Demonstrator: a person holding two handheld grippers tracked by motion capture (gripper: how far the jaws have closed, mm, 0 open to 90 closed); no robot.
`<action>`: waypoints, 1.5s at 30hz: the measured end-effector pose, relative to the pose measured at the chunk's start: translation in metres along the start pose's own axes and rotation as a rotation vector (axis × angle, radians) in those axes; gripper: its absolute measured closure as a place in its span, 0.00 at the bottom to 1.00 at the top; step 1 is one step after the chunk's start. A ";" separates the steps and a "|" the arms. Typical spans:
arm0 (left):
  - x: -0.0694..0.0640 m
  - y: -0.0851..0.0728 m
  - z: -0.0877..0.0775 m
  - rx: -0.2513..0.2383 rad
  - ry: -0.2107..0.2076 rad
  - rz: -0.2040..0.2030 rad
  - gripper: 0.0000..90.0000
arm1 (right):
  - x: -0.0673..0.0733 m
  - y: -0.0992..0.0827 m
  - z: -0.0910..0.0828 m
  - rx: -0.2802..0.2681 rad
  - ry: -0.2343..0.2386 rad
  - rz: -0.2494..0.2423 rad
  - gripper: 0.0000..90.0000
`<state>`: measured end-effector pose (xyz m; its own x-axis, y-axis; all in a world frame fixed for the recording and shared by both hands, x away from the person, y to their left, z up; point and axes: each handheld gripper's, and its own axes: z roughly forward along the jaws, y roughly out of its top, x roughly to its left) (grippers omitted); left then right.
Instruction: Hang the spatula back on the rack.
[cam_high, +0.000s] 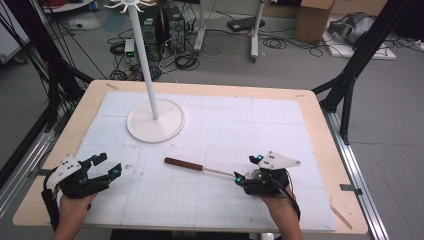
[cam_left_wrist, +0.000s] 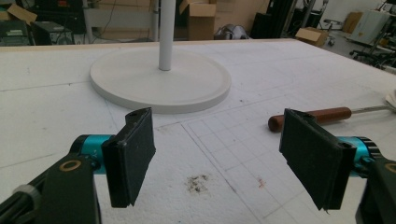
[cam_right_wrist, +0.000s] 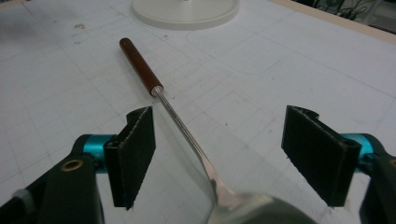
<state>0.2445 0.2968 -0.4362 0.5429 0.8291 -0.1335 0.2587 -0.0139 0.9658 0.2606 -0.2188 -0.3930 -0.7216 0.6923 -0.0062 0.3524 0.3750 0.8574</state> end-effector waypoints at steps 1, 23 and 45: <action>0.001 0.000 0.000 -0.001 -0.001 0.002 0.30 | 0.000 0.000 0.000 0.000 0.000 0.000 0.30; -0.001 0.001 0.002 0.004 -0.018 0.006 0.30 | -0.011 0.008 0.067 0.315 0.200 -0.143 0.60; 0.000 0.001 0.002 0.006 -0.017 0.003 0.30 | -0.008 0.016 0.088 0.453 0.294 -0.246 0.81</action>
<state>0.2464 0.2960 -0.4362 0.5567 0.8197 -0.1345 0.2620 -0.0195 0.9649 0.3244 -0.1644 -0.4245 -0.9264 0.3760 0.0217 0.3267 0.7735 0.5430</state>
